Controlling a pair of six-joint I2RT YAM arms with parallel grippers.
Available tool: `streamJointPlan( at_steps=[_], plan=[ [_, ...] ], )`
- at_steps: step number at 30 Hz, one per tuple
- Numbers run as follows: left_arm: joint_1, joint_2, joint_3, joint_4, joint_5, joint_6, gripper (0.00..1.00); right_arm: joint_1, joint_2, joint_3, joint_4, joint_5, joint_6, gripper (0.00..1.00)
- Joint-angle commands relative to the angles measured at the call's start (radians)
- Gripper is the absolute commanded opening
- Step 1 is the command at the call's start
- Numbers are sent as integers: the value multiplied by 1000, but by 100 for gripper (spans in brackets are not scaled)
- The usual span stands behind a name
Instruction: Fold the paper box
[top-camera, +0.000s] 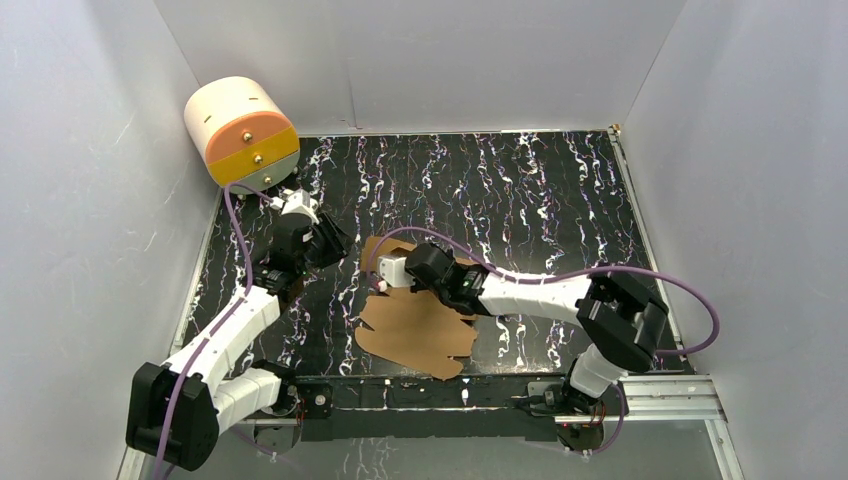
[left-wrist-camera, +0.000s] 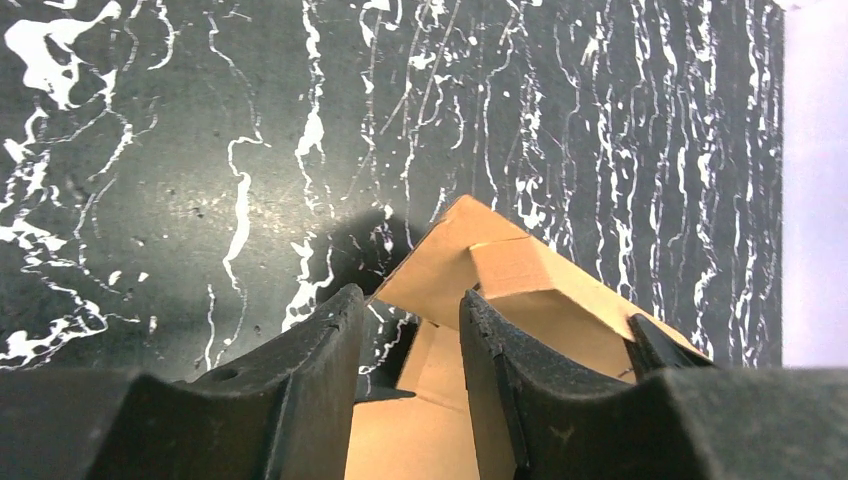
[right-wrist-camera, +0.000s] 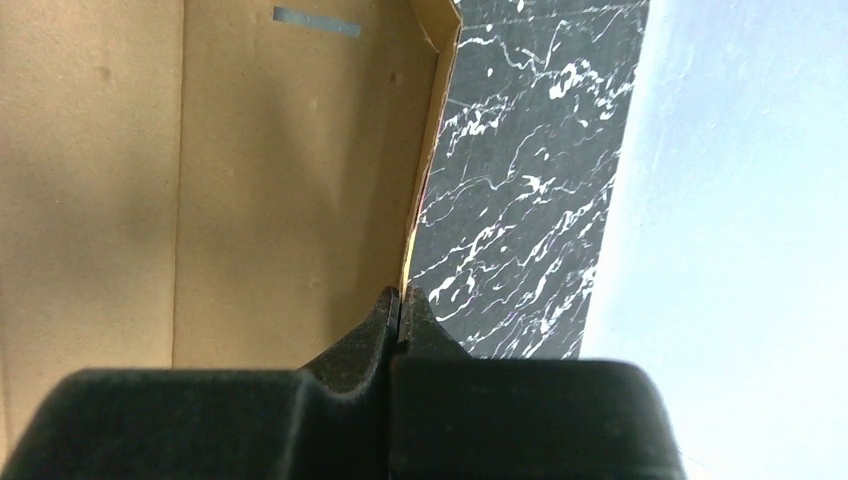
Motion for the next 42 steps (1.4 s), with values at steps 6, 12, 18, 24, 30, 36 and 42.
streamJointPlan(
  at_steps=[6,12,18,24,30,36,42],
  plan=[
    [6,10,28,7,46,15,41,56,-106,-134,372,85,-192,4],
    [8,24,74,27,-21,15,40,56,-79,-171,586,65,-395,3],
    [25,54,60,68,-38,18,40,56,18,-200,793,75,-523,5],
    [67,51,28,109,-27,18,40,62,68,-266,948,92,-585,4],
    [87,110,22,179,32,15,40,69,92,-295,992,87,-578,3],
    [90,166,26,228,82,26,40,76,80,-325,1023,80,-565,4],
    [89,224,9,295,182,18,39,76,87,-329,1023,75,-560,3]
  ],
)
